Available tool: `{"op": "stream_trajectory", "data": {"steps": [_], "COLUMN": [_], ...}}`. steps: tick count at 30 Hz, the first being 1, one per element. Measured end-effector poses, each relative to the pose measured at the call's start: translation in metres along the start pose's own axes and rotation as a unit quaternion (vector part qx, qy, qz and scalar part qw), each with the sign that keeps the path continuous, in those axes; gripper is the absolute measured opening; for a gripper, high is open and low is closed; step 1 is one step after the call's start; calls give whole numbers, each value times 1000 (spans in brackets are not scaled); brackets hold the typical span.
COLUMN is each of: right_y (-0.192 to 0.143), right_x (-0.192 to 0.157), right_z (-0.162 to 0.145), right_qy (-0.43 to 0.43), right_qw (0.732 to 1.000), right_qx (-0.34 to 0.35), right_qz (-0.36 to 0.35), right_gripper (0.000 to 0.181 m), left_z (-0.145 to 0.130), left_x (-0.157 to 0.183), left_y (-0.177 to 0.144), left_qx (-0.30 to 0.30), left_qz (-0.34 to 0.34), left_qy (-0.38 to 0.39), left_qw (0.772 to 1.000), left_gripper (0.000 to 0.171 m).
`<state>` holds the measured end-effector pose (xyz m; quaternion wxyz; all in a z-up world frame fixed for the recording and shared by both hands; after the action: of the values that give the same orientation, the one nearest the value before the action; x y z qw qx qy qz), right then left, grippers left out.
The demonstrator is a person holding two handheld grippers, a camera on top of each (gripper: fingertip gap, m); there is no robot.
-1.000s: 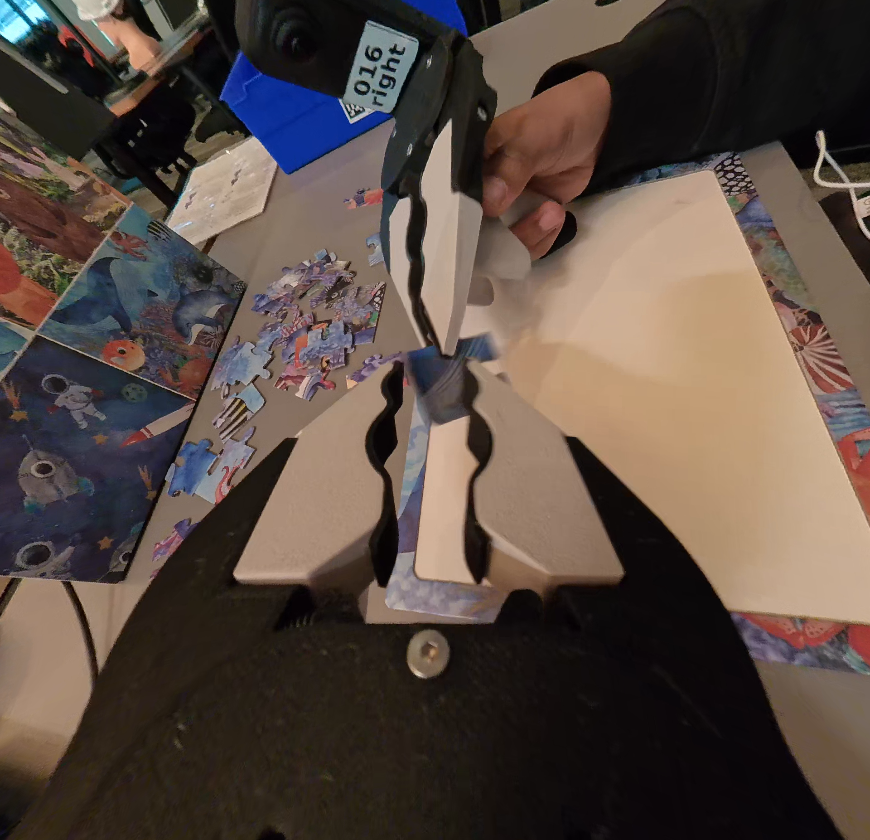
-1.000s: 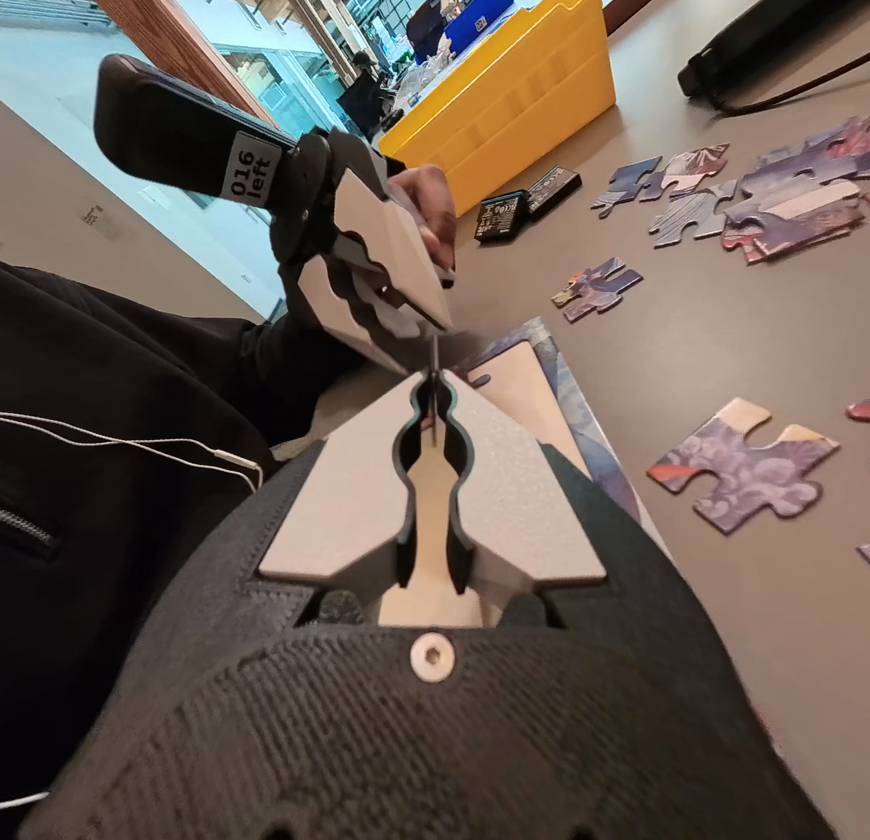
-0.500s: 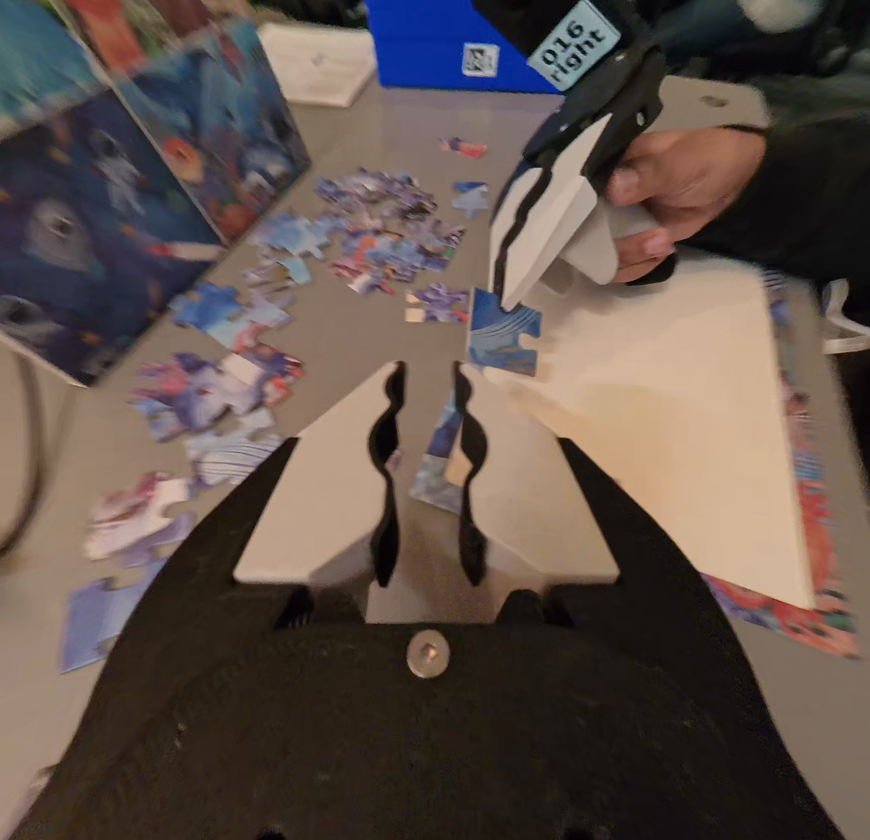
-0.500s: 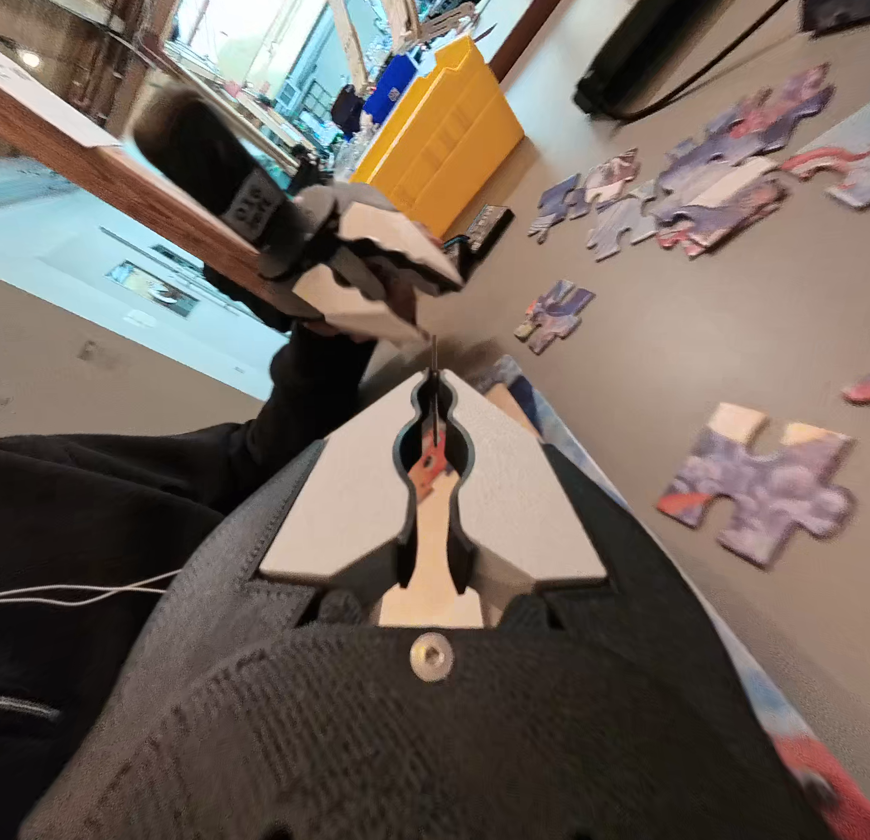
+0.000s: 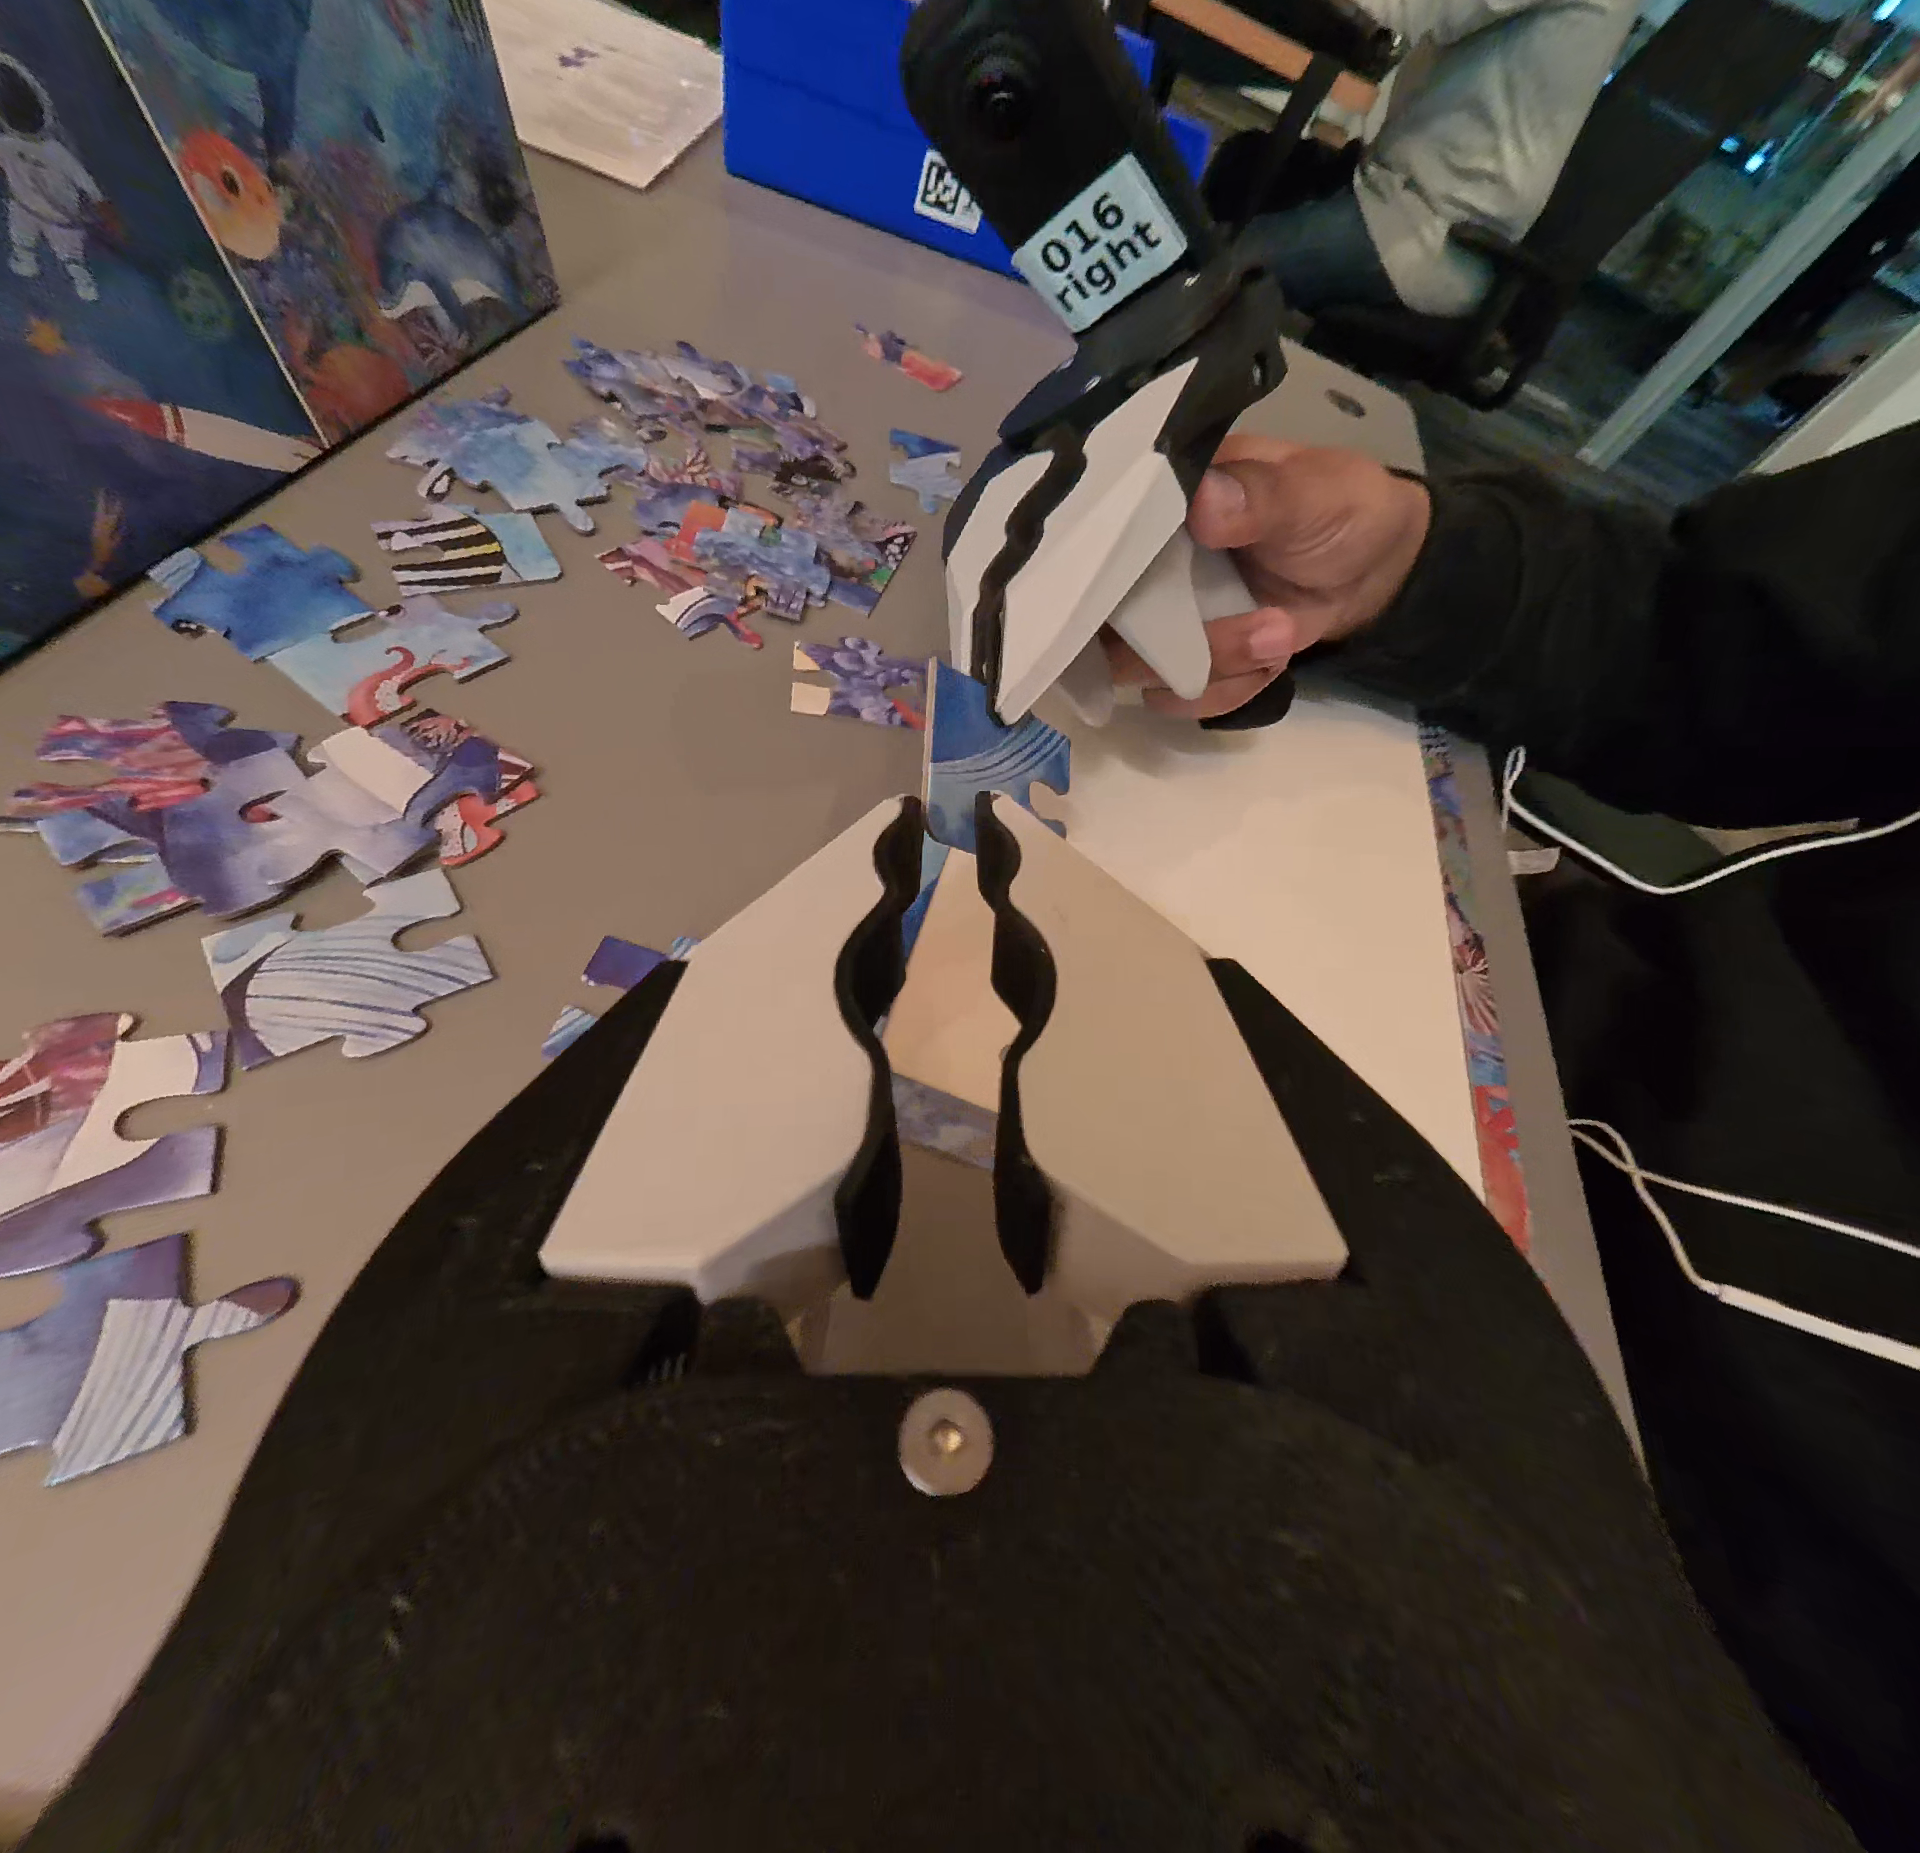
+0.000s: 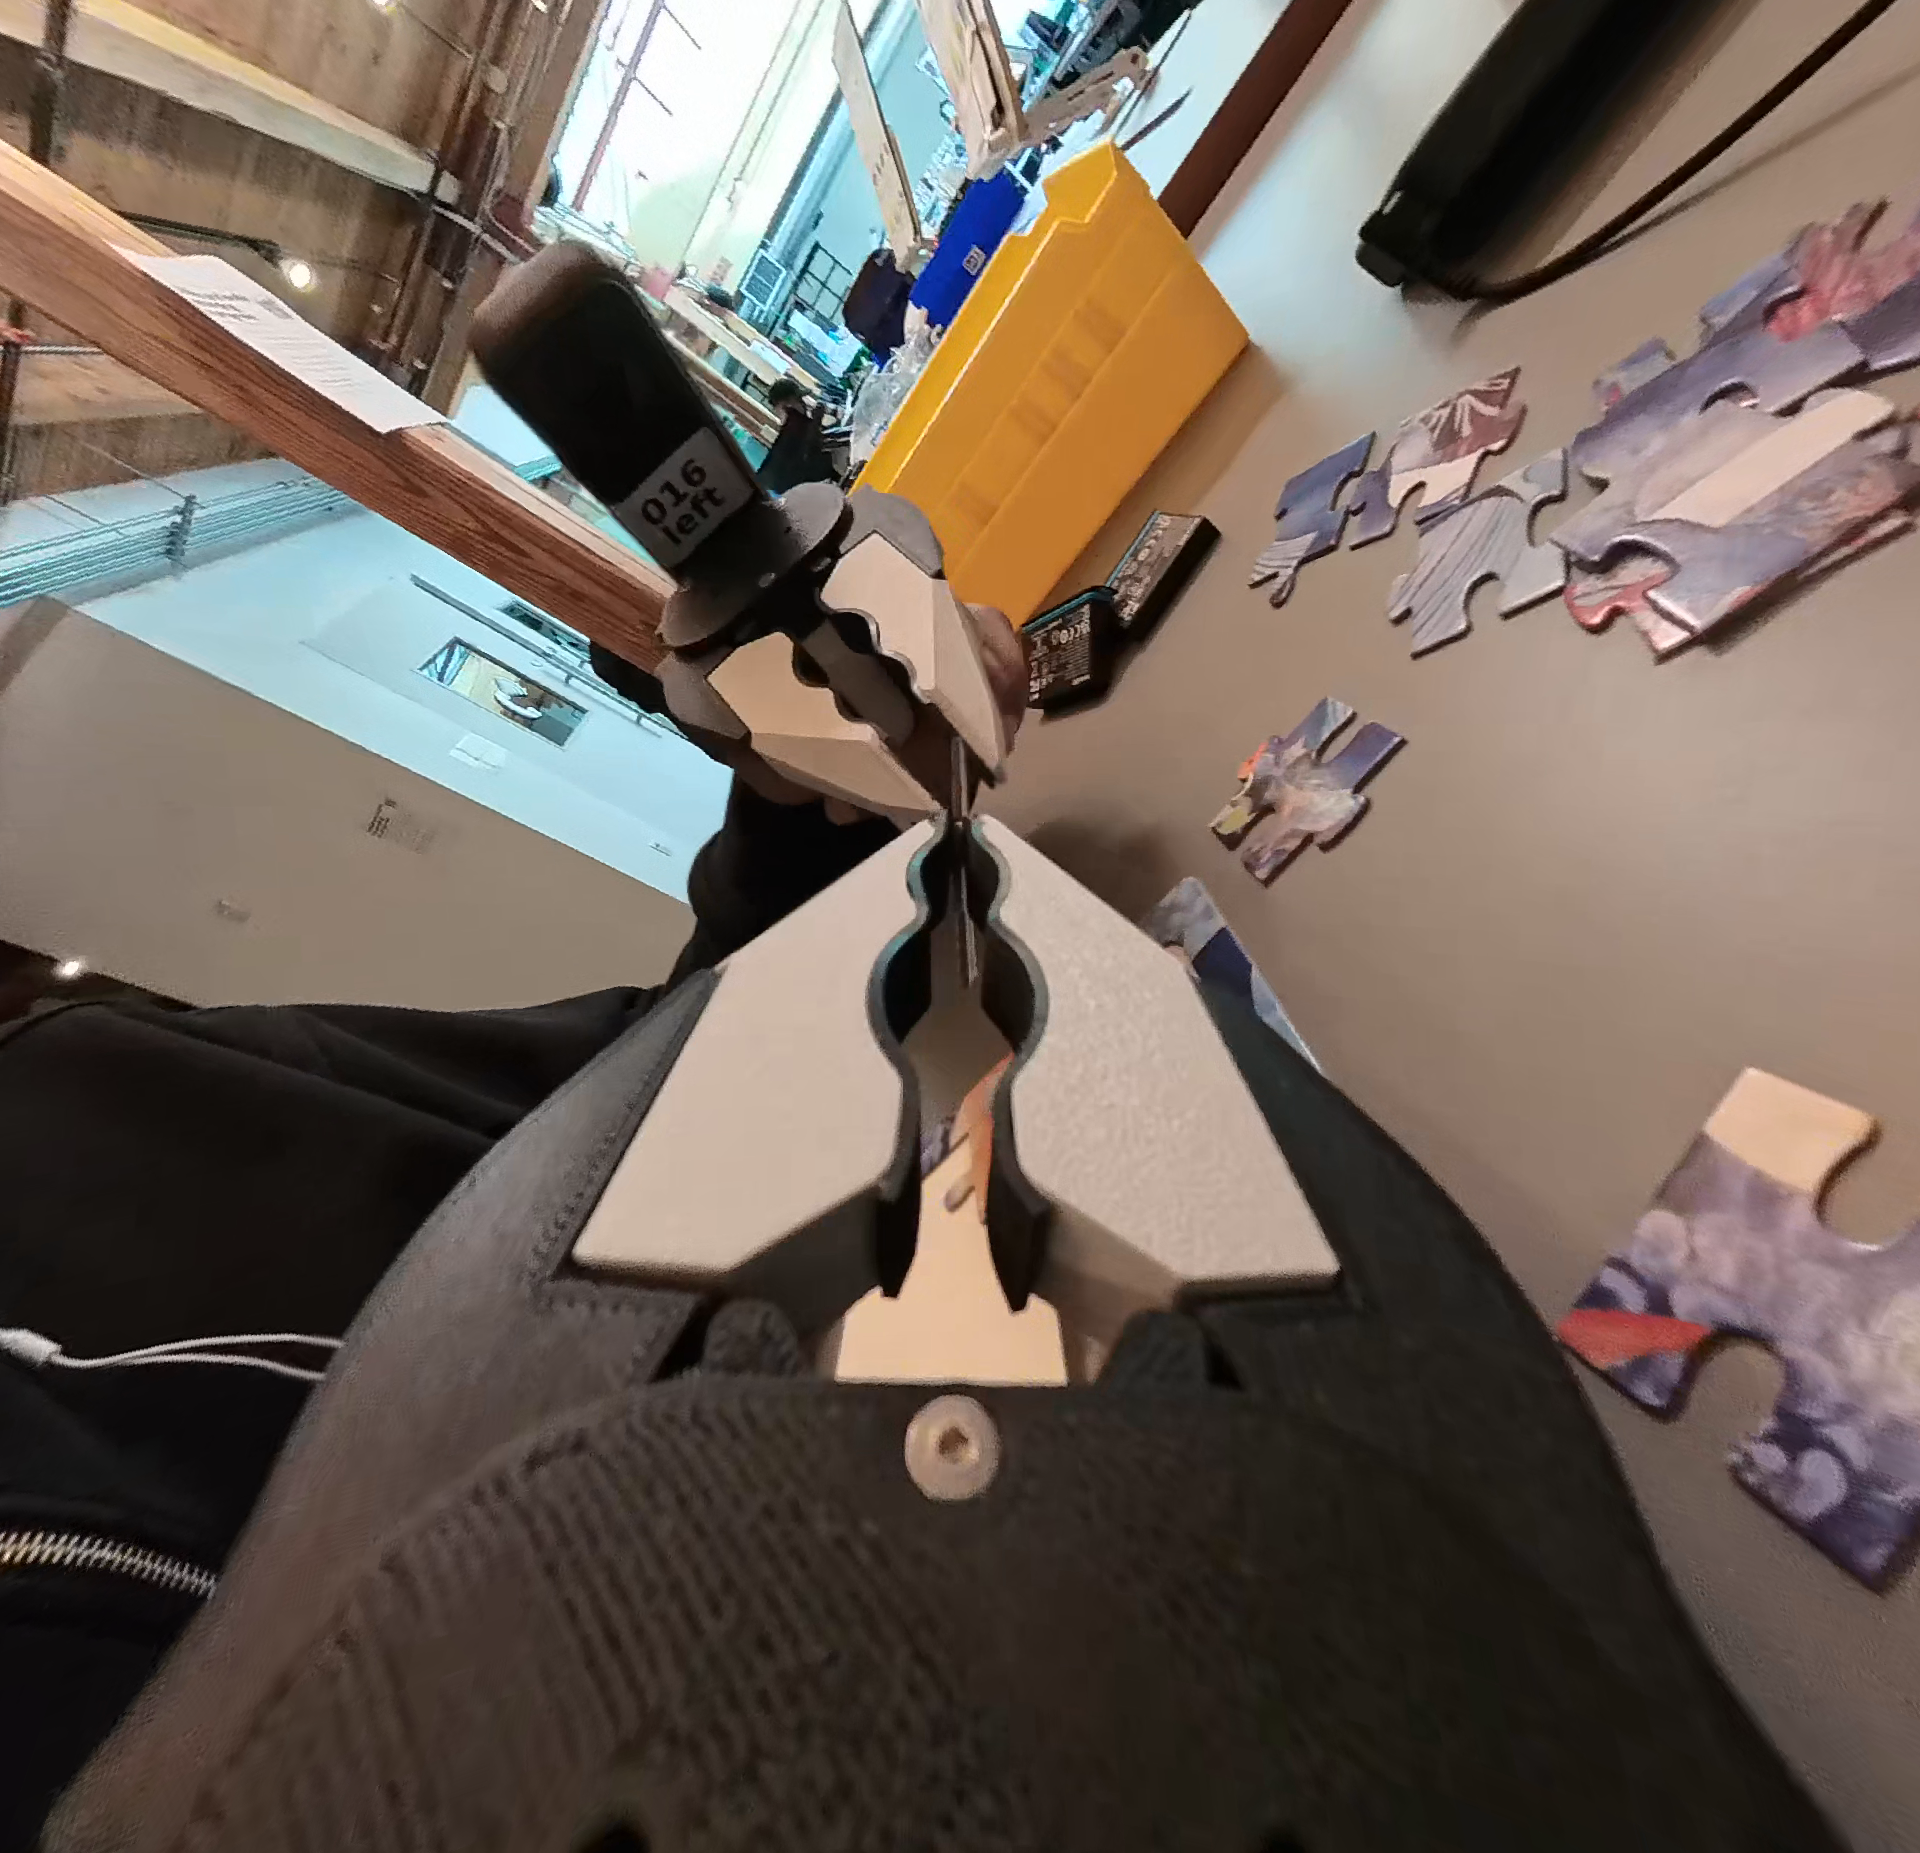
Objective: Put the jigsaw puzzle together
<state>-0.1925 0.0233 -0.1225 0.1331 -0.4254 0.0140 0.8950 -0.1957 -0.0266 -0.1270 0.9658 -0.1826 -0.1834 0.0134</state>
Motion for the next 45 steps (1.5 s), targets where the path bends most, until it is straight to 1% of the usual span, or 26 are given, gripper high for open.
{"op": "stream_trajectory", "data": {"steps": [2, 3, 5, 8, 11, 15, 17, 18, 19, 20, 21, 22, 23, 24, 25, 26, 28, 29, 34, 36, 39, 43, 45], "right_y": [-2, -3, -5, -8, -7, -6, -11, -15, -19, -23, -25, -26, -25, -21, -17, -13, -8, -7, -8, -8, -6, -3, -3], "right_x": [-3, -4, -1, 10, 16, 16, 20, 22, 22, 21, 18, 14, 11, 6, 1, -3, -3, -1, -2, -3, -5, -9, -9], "right_z": [-1, -5, -16, -30, -42, -42, -36, -30, -24, -18, -14, -14, -15, -18, -24, -29, -36, -37, -38, -42, -48, -54, -54], "right_qy": [-13, -25, -61, -121, -125, -126, -177, -230, -306, -395, -485, -562, -622, -667, -699, -718, -732, -734, -744, -748, -746, -728, -721], "right_qw": [1000, 999, 997, 985, 979, 981, 972, 959, 934, 894, 841, 782, 727, 682, 652, 634, 613, 606, 587, 583, 593, 627, 637], "right_qx": [-6, -19, -56, -105, -140, -127, -116, -107, -100, -94, -95, -100, -101, -95, -87, -84, -102, -111, -127, -137, -144, -142, -140], "right_qz": [10, 12, -5, -55, -76, -73, -99, -126, -156, -189, -220, -249, -274, -283, -282, -277, -280, -286, -294, -286, -267, -236, -234], "right_gripper": [2, 4, 3, 0, 0, 1, 17, 27, 32, 32, 31, 27, 24, 21, 19, 18, 21, 24, 23, 23, 21, 21, 19], "left_z": [4, 5, 5, -8, -17, -16, -14, -12, -9, -5, -2, 1, 3, 4, 4, 3, -1, -4, -11, -13, -14, -17, -17], "left_x": [5, 9, 14, 9, 11, 11, 11, 10, 11, 10, 8, 6, 5, 5, 4, 3, -1, -2, 6, 7, 9, 9, 10], "left_y": [-2, -4, -6, -2, 3, 2, 0, -2, -3, -5, -6, -8, -9, -11, -12, -12, -11, -10, 0, 2, 2, 5, 6], "left_qx": [10, 12, 7, -37, -68, -69, -64, -57, -46, -33, -21, -10, -2, 3, 5, 3, -8, -16, -49, -56, -60, -69, -72], "left_qz": [-20, -39, -69, -68, -69, -64, -71, -76, -83, -87, -89, -95, -105, -116, -126, -132, -127, -122, -128, -131, -137, -134, -138], "left_qy": [-7, -11, -26, -39, -34, -25, -38, -50, -66, -84, -103, -123, -144, -165, -185, -201, -215, -213, -201, -201, -202, -201, -202], "left_qw": [1000, 999, 997, 996, 995, 995, 995, 994, 993, 992, 990, 988, 984, 979, 975, 971, 968, 969, 970, 969, 968, 968, 967], "left_gripper": [3, 0, 0, 0, 0, 0, 0, 0, 0, 0, 0, 0, 0, 0, 0, 0, 0, 0, 0, 0, 0, 0, 0]}}
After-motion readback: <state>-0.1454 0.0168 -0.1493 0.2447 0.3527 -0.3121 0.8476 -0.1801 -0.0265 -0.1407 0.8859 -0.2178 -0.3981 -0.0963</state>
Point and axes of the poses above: each gripper's, where its closed fingertips meet, y out along the fingers, z out of its top, x = y × z across the jaws, the point moved 2 cm from there along -y, back along the fingers, and after that the axes turned 3 degrees about -y, right-handed, at the moved point
